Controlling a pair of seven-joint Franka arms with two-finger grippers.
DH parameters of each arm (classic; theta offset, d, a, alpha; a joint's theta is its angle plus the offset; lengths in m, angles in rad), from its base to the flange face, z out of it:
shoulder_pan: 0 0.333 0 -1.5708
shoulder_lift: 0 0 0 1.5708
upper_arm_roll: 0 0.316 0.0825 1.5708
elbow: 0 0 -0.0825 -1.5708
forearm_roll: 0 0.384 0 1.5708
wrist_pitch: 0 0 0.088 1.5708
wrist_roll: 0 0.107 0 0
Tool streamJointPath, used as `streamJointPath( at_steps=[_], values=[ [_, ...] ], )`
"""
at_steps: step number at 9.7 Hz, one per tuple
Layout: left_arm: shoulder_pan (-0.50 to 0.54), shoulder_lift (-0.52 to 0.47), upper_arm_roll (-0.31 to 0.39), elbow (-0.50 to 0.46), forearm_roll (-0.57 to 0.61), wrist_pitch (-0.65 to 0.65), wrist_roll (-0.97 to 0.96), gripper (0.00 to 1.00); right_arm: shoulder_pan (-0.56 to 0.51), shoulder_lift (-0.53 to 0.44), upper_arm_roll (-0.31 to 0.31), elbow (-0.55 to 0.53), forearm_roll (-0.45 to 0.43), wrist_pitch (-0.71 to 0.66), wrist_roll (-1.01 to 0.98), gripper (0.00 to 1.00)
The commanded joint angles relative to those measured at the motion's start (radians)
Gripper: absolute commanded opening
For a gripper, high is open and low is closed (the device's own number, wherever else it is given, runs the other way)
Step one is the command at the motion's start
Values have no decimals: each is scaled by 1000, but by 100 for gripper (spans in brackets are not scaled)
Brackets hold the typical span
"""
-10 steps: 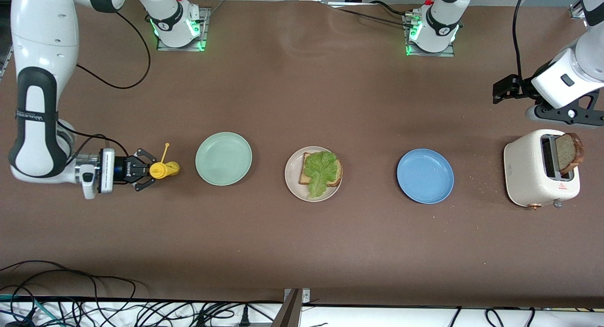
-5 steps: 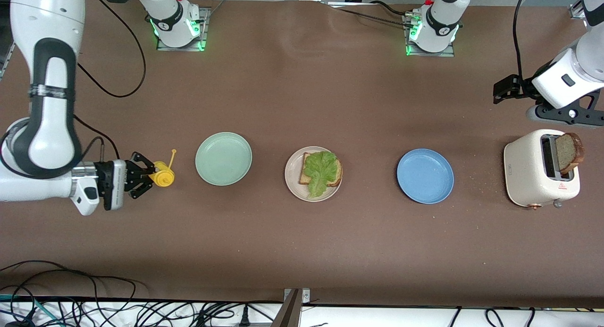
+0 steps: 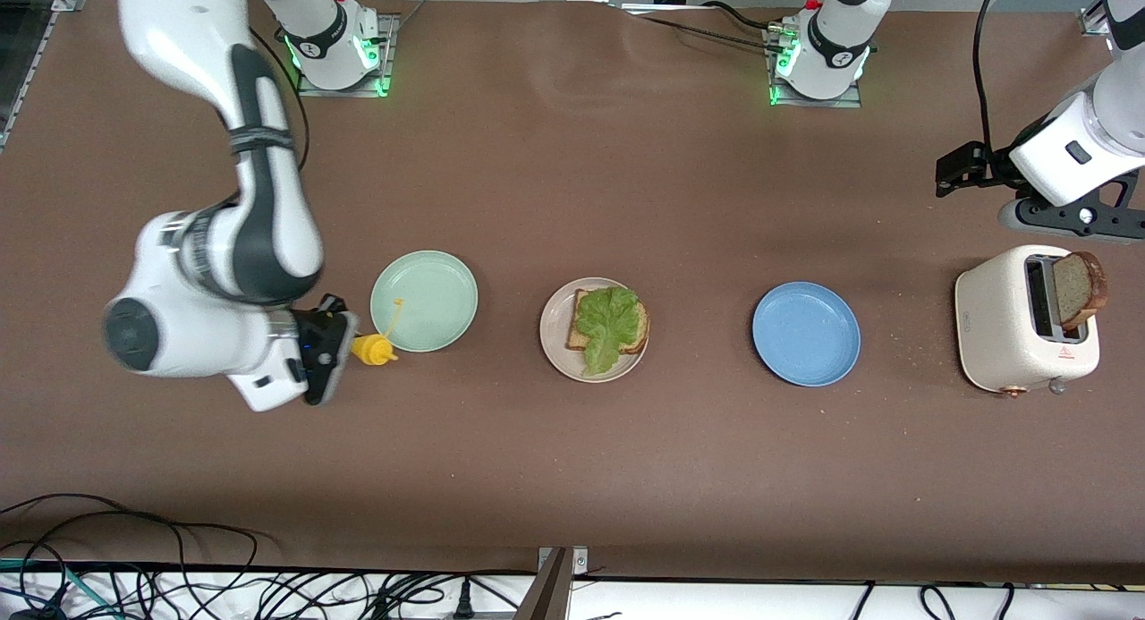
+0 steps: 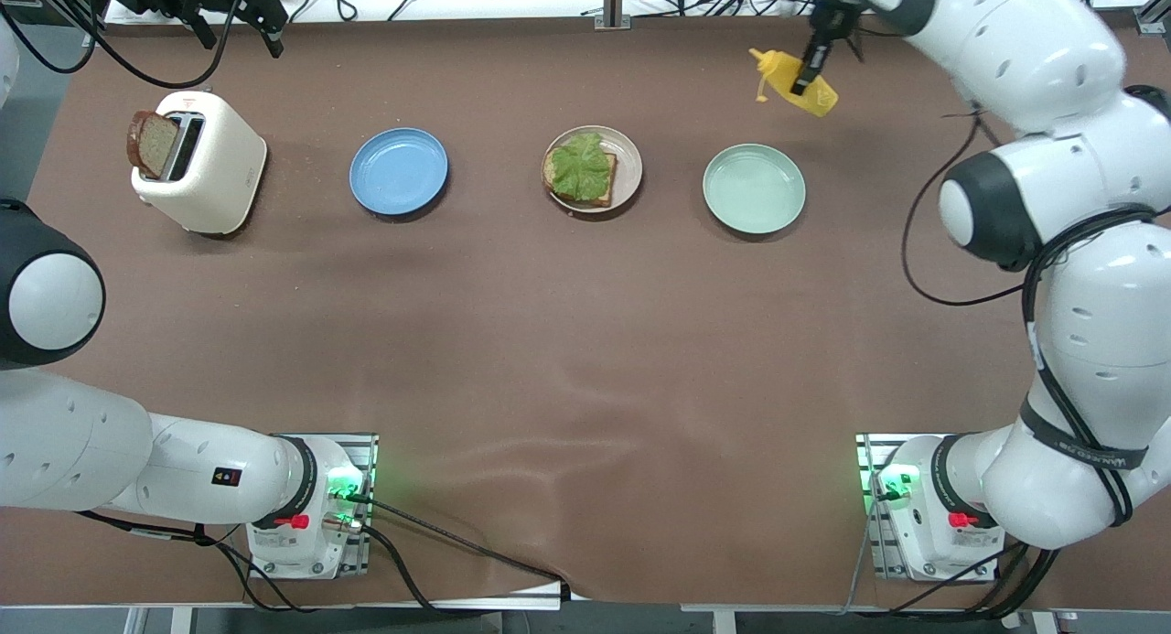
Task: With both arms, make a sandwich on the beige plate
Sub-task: 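Lift the yellow bottle and carry it over the beige plate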
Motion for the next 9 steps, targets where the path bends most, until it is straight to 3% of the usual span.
streamJointPath(
  at_steps=[1,4,7,9],
  values=[
    [1,-1,-3,6,24,-14,0,100,107,4,-13,68,-187,-14,156,0],
    [3,-1,-3,6,24,-12,0,100,275,10,-7,68,-407,-12,380,0],
    [4,-1,-3,6,24,-14,0,100,344,43,-6,65,-455,37,390,0],
    [6,-1,-3,6,24,-14,0,100,411,63,-4,61,-565,43,391,0]
  ],
)
